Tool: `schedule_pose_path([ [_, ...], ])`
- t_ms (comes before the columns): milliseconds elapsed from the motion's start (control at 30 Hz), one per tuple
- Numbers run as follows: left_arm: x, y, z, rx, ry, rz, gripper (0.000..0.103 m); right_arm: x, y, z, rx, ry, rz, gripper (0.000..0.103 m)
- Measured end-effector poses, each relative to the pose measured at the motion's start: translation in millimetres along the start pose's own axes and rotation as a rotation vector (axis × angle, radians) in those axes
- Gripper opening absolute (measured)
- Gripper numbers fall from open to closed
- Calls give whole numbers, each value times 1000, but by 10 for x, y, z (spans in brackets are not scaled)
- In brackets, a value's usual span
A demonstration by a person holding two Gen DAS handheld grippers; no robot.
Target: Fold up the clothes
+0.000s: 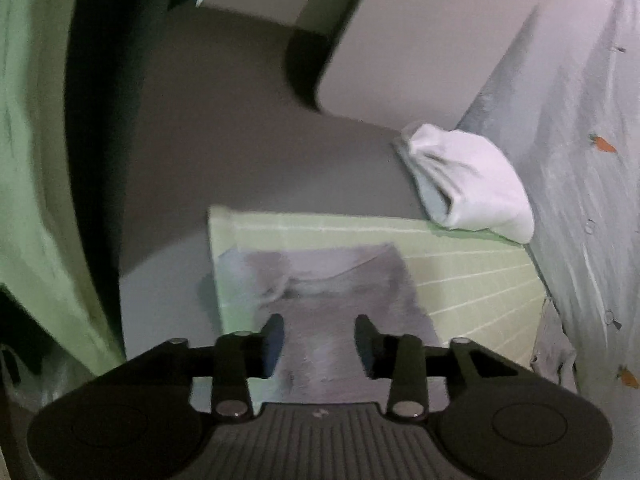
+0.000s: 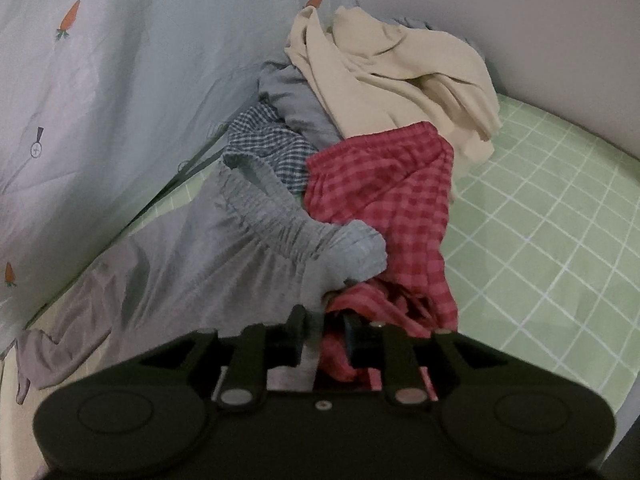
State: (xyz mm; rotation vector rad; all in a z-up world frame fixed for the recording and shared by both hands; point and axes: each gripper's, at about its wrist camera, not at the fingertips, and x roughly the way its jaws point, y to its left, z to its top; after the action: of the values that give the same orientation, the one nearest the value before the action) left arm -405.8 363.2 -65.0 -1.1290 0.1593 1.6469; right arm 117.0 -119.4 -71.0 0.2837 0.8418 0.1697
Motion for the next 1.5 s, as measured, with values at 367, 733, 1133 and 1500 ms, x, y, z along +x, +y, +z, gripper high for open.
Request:
schedule_pose_path([
  [367, -428, -627, -455, 190, -53, -31, 59, -105, -229, -50, -158, 20, -53, 47],
  [733, -474, -1571, -2442, 455, 306, -152, 62, 457, -568, 25, -286, 156, 3, 69],
  [1133, -296, -2299, -3405, 675, 419, -121, 67, 945, -1322, 1129, -313, -100, -390, 14],
  [1500, -261, -2369, -3482, 695, 436, -91, 77, 766, -989, 1327, -798, -172, -711, 88],
])
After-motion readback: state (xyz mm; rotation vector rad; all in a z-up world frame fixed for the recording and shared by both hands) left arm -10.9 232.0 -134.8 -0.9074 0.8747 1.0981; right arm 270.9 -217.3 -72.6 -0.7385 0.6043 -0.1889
